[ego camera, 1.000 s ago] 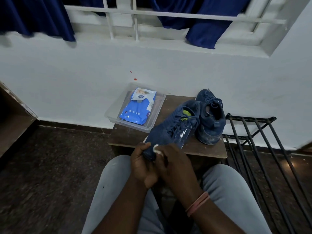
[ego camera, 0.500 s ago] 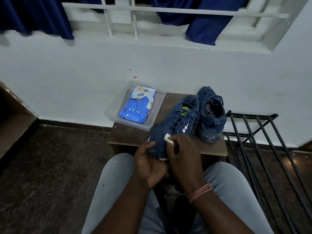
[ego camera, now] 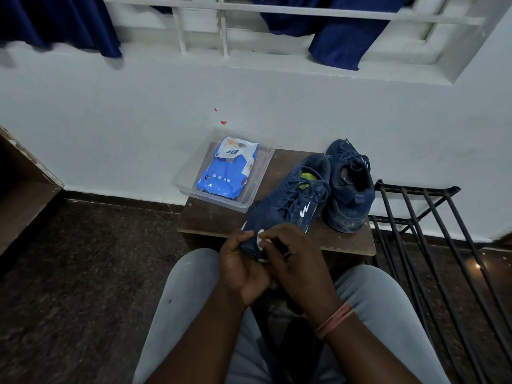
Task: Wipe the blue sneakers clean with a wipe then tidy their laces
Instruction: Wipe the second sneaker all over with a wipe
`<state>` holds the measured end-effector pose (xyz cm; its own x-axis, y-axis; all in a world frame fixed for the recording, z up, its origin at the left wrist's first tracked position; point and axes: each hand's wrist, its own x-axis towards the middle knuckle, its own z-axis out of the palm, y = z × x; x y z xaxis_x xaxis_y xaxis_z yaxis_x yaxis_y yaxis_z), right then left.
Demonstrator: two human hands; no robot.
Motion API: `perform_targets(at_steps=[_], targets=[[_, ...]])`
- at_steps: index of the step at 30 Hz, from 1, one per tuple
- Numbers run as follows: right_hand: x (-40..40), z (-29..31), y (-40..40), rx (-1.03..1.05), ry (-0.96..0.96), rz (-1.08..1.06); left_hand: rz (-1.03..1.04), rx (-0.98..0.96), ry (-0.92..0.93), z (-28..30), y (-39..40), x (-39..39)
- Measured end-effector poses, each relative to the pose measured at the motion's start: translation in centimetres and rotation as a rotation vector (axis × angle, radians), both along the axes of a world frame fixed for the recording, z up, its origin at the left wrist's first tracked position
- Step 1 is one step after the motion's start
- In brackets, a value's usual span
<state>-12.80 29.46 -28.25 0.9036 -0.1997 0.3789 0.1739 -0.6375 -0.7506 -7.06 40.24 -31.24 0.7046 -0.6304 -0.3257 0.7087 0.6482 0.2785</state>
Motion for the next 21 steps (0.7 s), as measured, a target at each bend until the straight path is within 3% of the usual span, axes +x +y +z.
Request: perform_targets(at_steps=[3, 5, 9, 15, 21], targets=[[1.2, -0.5, -0.6, -0.156, -0.068, -0.197, 0.006, -0.011, 0.001, -0.2, -0.3, 0.1], [1.3, -0.3, -0.2, -0.151, -0.085, -0.269, 0.000, -0.007, 0.003, -0.1, -0.4, 0.0], [0.5, -0.5, 0.9, -0.083, -0.034, -0.230, -0.017, 0.042, -0.034, -0.4, -0.4, 0.0], [-0.2, 1.5, 0.9, 0.218, 0.036, -0.045, -0.067, 0.002, 0.004, -0.4, -0.2, 0.3], [1.7, 0.4, -0.7, -0.215, -0.072, -0.256, -0.089, -0.021, -0.035, -1.1, -0.5, 0.3]])
